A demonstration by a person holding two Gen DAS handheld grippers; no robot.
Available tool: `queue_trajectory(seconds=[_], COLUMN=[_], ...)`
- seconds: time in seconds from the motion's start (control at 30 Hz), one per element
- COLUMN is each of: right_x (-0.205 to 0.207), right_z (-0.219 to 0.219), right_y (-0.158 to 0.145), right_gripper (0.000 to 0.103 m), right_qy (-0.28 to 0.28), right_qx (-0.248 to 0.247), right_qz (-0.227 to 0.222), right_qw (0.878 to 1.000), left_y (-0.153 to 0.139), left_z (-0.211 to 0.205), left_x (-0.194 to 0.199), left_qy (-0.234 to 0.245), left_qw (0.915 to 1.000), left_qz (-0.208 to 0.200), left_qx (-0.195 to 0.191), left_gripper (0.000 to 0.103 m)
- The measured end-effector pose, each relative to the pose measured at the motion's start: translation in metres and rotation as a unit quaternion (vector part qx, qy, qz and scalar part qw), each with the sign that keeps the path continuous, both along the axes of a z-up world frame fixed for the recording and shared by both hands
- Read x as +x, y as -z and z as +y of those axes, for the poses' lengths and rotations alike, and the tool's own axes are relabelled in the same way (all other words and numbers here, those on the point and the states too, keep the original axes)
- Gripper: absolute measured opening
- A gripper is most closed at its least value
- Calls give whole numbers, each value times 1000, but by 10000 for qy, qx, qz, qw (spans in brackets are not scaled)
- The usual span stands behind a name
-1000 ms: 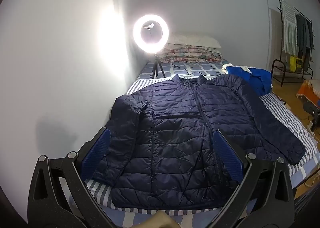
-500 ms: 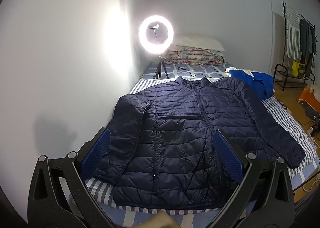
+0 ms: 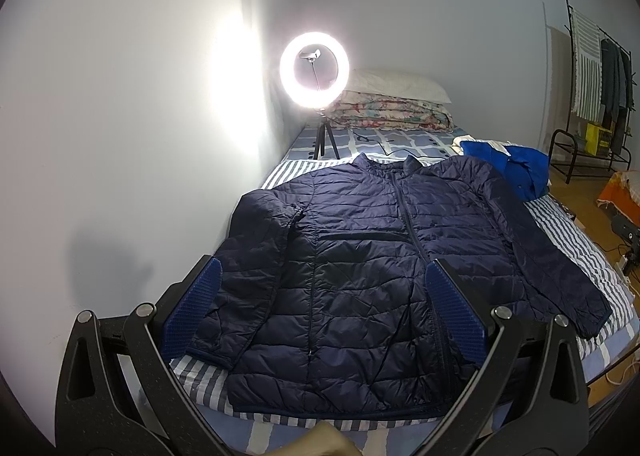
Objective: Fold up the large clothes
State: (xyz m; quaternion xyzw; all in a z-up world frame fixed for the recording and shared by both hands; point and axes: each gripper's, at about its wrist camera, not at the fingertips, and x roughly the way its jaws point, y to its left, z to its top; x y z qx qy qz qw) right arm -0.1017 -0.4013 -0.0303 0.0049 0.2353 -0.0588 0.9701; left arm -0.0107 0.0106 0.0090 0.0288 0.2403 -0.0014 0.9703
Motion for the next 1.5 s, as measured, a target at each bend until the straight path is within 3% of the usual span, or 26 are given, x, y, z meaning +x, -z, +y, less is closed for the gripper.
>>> queue_trajectory(seconds=[1.5], right_x=[0], right_z=[6], right_y=[5], right_gripper=[103], right_qy=[-62], right_qx=[-7], right_qz=[28], right_qw=[10000], left_y=[2], left_z=[13], left_x=[1], left_qy=[-98], left_qw=[9999], left_qz=[15], left_qx=[39], left_gripper=[103])
